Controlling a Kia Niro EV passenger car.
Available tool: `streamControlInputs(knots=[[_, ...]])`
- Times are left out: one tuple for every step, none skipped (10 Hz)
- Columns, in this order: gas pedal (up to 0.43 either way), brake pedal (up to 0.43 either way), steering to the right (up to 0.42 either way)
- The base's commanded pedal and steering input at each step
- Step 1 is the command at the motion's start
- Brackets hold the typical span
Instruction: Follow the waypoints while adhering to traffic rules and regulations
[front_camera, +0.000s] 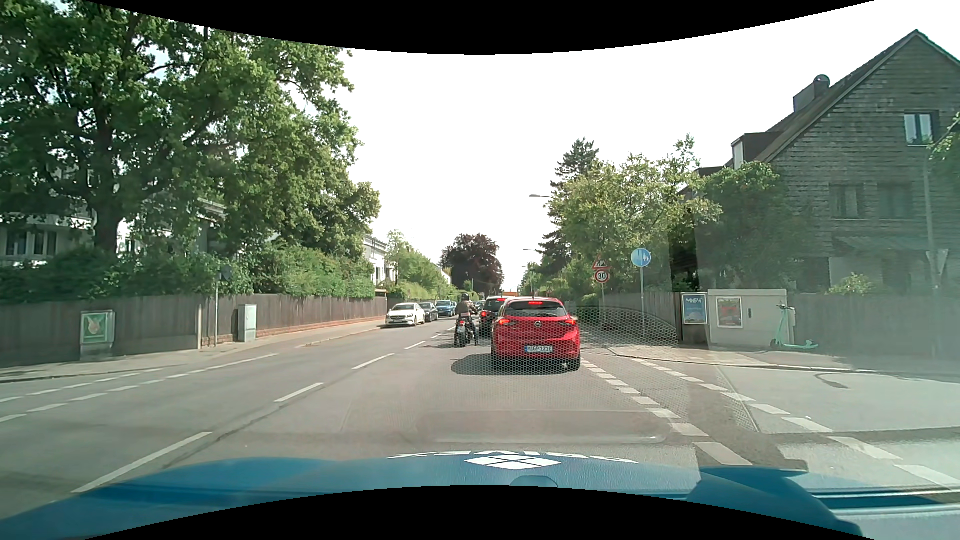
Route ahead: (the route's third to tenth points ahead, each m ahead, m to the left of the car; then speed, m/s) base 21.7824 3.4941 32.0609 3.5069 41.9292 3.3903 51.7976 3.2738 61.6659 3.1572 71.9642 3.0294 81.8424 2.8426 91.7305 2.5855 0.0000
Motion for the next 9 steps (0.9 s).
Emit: streamControlInputs(knots=[[0.000,0.427,0.000],[0.000,0.427,0.000],[0.000,0.421,-0.001],[0.000,0.427,-0.001],[0.000,0.421,-0.001],[0.000,0.427,0.000],[0.000,0.427,0.000],[0.000,0.427,0.000],[0.000,0.421,-0.001]])
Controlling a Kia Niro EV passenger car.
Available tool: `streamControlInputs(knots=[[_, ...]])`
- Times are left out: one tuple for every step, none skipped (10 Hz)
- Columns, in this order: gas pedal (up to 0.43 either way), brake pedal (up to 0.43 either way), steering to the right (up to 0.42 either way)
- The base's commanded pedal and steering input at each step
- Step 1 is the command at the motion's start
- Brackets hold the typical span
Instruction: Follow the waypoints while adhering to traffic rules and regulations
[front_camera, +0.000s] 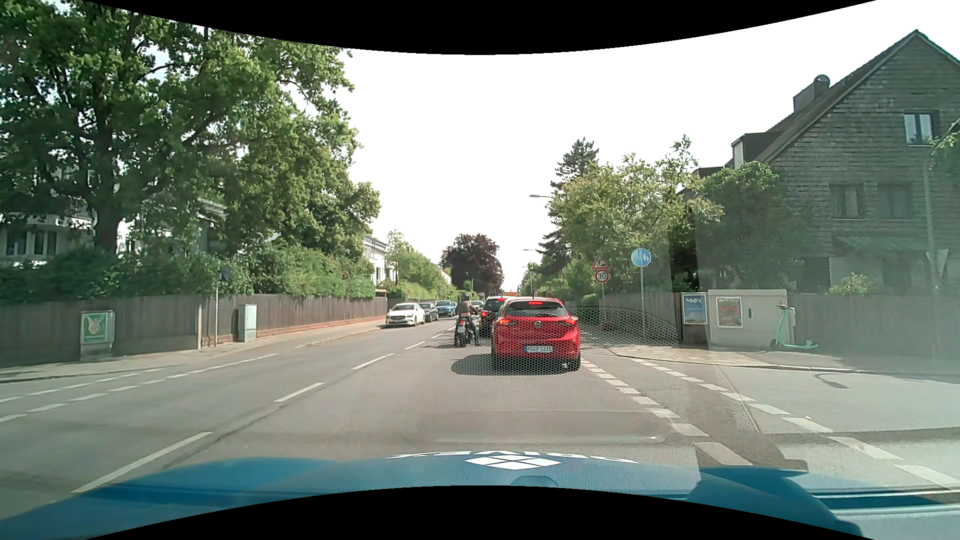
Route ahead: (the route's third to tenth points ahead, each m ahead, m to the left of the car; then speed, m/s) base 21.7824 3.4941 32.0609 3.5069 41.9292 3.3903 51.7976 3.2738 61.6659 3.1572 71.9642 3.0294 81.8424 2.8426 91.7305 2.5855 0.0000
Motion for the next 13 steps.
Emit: streamControlInputs(knots=[[0.000,0.427,-0.001],[0.000,0.421,-0.001],[0.000,0.427,-0.001],[0.000,0.427,0.000],[0.000,0.427,0.000],[0.000,0.427,-0.001],[0.000,0.427,0.000],[0.000,0.427,0.000],[0.000,0.421,0.000],[0.000,0.427,-0.001],[0.000,0.421,0.000],[0.000,0.421,0.000],[0.000,0.421,0.000]])
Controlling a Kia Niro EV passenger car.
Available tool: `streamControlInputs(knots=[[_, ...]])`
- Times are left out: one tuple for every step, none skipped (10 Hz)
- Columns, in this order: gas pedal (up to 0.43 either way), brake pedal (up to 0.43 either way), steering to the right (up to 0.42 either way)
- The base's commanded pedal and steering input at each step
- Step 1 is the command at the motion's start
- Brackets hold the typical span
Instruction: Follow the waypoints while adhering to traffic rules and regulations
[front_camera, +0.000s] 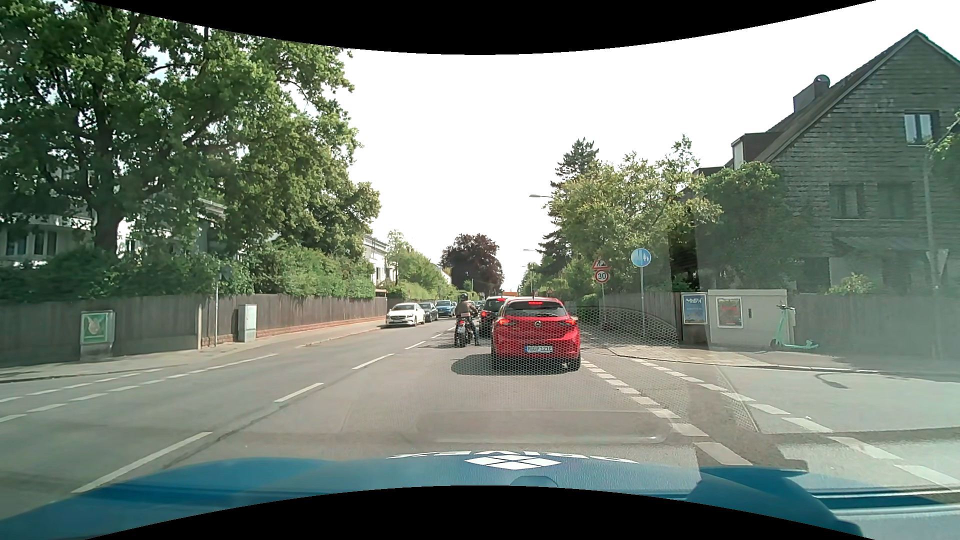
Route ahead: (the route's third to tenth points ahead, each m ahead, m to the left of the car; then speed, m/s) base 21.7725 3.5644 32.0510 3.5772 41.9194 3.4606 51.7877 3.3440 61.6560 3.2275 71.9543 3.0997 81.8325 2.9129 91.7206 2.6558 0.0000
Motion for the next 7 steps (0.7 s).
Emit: streamControlInputs(knots=[[0.000,0.427,0.000],[0.000,0.427,0.000],[0.000,0.427,0.000],[0.000,0.427,-0.001],[0.000,0.421,0.000],[0.000,0.421,0.000],[0.000,0.427,0.000]])
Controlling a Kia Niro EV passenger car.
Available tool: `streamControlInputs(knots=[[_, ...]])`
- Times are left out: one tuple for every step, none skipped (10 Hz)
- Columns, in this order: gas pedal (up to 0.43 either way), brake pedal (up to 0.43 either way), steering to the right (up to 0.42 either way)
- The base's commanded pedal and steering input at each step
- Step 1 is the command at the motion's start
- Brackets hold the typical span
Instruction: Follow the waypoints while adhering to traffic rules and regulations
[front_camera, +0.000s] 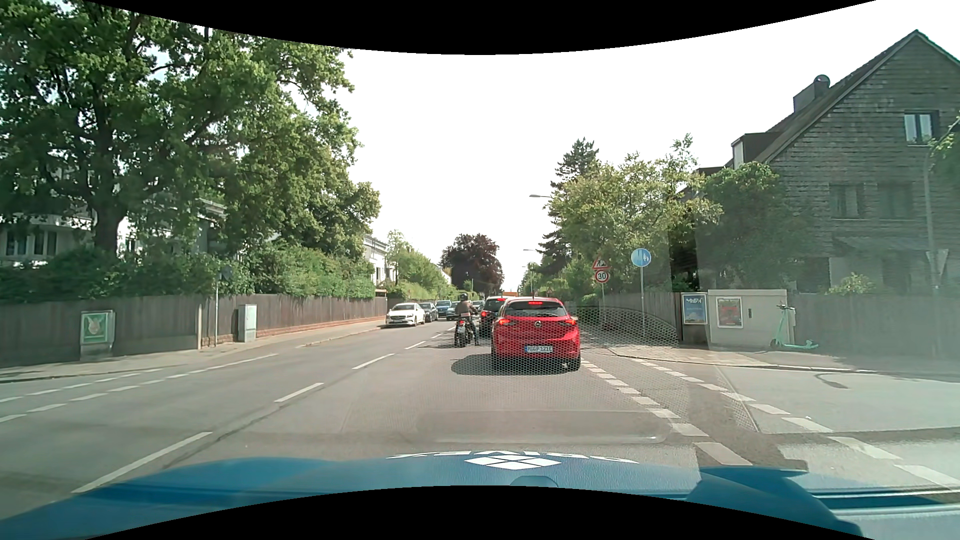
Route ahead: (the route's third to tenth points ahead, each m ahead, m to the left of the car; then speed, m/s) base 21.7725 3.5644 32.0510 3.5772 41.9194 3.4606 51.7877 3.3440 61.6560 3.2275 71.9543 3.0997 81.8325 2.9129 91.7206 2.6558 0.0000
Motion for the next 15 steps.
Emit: streamControlInputs(knots=[[0.000,0.427,0.000],[0.000,0.427,-0.001],[0.000,0.421,-0.001],[0.000,0.427,-0.001],[0.000,0.427,0.000],[0.000,0.427,0.000],[0.000,0.427,0.000],[0.000,0.427,0.000],[0.000,0.421,0.000],[0.000,0.427,-0.001],[0.000,0.427,0.000],[0.000,0.427,0.000],[0.000,0.427,-0.001],[0.000,0.427,0.000],[0.000,0.427,0.000]])
